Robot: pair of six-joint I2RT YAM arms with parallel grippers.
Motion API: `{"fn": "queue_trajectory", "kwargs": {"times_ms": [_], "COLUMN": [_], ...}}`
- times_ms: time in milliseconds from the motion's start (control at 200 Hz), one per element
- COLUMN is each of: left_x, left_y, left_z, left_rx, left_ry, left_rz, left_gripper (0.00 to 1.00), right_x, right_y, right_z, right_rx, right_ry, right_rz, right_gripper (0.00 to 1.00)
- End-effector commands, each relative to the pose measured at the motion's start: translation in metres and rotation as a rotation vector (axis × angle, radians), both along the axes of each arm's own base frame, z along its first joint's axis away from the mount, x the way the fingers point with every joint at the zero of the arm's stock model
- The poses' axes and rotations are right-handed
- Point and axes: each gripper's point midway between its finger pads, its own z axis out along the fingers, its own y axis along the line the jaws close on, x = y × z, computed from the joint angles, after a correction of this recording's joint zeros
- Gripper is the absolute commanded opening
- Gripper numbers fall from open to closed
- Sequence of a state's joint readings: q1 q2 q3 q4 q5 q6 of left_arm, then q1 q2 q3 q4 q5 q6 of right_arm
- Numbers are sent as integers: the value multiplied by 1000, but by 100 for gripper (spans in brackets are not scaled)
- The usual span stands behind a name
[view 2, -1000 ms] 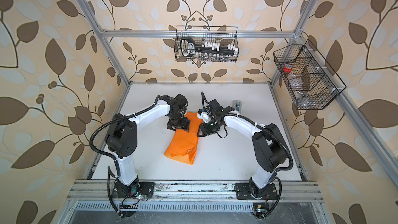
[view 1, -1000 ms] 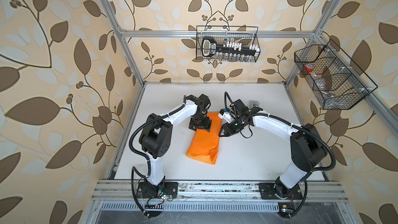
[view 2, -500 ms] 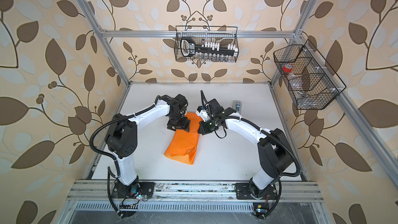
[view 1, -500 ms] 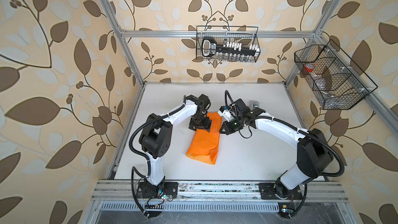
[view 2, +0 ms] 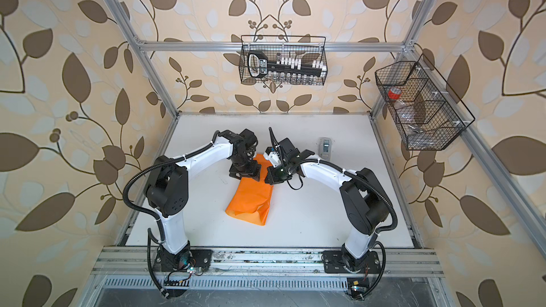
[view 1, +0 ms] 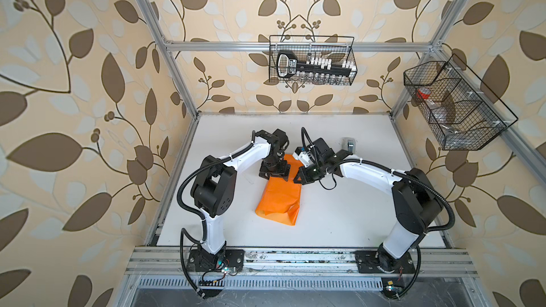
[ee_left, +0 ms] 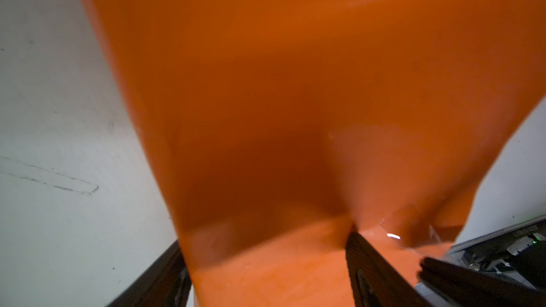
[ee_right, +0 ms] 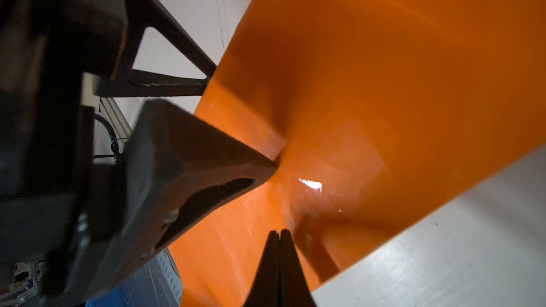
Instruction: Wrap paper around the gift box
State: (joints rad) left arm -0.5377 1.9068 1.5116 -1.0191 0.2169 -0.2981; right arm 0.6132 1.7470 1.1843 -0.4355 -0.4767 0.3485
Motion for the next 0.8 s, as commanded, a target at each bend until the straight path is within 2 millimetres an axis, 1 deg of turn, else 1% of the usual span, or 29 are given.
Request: {"fn": "queue_trajectory", "kwargs": {"times_ms": [0,100,225,450,585,700,795], "left_x": [-12,-12,-12,-11,-12,-11,-12], "left_y": [-3,-3,-3,-2,-2,-3,-3], "left_z": [-29,-28,-28,-28,-27,-27,-28], "left_rx": [38,40,40,42,42,42,42], "left_ry": [59,59,58,56,56,55,55], "left_rz": [-5,-6,-6,-4,-4,-4,-5], "left_gripper": [80,79,80,80,80,80,79], "right_x": [0,-2,-2,-5,-11,-15,-17], "right_y": [0,-3,-6,-9,-13,-17,-20], "right_z": [-14,-20,-19,1,9,8,2], "right_rx": [-24,-30,-26,4,17,15,7], "right_ry": [10,13,14,-16,-26,-25,-13], "right_rz": [-5,-13,-23,-25,-27,-30,-31], "right_gripper": [0,0,0,0,0,0,0]}}
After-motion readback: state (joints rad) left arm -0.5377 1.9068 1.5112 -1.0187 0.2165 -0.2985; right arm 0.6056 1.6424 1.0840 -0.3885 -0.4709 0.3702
